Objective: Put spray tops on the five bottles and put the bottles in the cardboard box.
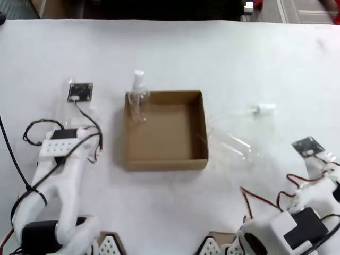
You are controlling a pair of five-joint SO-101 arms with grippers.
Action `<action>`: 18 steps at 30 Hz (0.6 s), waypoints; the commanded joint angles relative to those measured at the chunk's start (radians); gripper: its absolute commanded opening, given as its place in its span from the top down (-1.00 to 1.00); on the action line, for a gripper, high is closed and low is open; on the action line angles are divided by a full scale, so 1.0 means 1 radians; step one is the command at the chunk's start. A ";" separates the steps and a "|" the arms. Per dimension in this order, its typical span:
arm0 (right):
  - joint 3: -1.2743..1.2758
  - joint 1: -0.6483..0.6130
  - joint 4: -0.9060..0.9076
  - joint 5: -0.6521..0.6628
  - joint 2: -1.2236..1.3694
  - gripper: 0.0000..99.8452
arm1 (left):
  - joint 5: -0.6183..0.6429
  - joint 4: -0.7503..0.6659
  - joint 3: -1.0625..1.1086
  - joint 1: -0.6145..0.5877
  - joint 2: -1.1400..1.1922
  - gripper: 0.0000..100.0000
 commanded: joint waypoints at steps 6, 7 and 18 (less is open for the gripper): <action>-0.003 -0.249 0.074 -0.262 -0.102 0.97 | 0.005 -0.014 -0.044 0.024 -0.027 0.95; -0.002 -0.275 0.076 -0.296 -0.124 0.97 | 0.005 -0.014 -0.044 0.024 -0.027 0.95; -0.017 -0.392 0.131 -0.525 -0.432 0.97 | 0.005 -0.012 -0.044 0.025 -0.027 0.95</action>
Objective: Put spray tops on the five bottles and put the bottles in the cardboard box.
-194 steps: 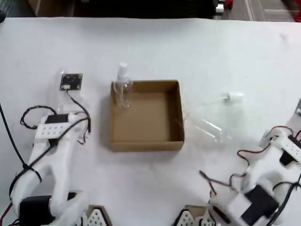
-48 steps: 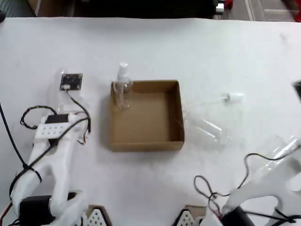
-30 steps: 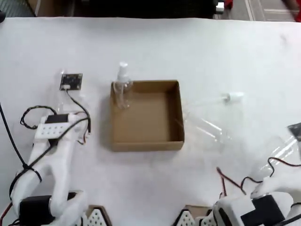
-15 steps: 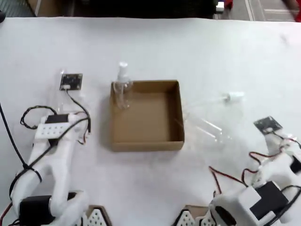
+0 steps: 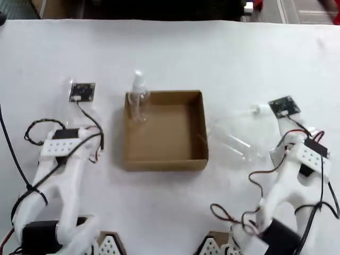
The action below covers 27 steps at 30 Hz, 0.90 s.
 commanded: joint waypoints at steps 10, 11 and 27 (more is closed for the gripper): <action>0.253 -0.125 -0.303 0.245 -0.338 0.96 | 0.005 -0.011 -0.044 0.008 -0.027 0.95; 0.272 -0.120 -0.308 0.282 -0.349 0.96 | 0.005 -0.011 -0.040 0.008 -0.027 0.95; 0.506 -0.125 -0.553 0.841 -0.397 0.56 | 0.003 -0.021 -0.026 0.007 -0.035 0.95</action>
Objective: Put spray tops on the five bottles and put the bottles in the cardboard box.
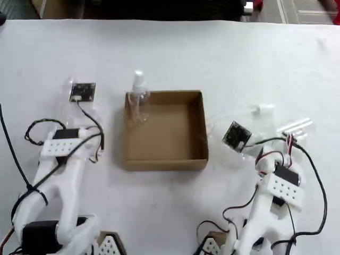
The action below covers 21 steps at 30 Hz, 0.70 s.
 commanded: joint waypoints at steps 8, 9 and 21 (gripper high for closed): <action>0.166 -0.030 -0.291 0.307 -0.019 0.59 | 0.003 -0.061 -0.018 0.005 -0.027 0.95; 0.166 -0.042 -0.265 0.325 -0.019 0.59 | 0.003 -0.061 -0.018 0.005 -0.027 0.95; 0.109 -0.104 -0.232 0.351 0.085 0.59 | 0.006 -0.061 -0.018 0.005 -0.027 0.95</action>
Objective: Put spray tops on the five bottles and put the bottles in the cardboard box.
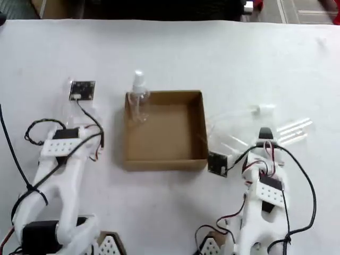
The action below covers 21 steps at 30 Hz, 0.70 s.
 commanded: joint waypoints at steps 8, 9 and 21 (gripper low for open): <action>-0.270 0.044 -0.056 0.003 0.427 0.59 | 0.005 -0.021 -0.017 0.008 -0.027 0.95; -0.269 0.053 -0.090 0.002 0.444 0.59 | 0.005 -0.021 -0.017 0.010 -0.027 0.95; -0.288 0.039 -0.186 0.003 0.545 0.74 | 0.006 -0.021 -0.017 0.008 -0.027 0.95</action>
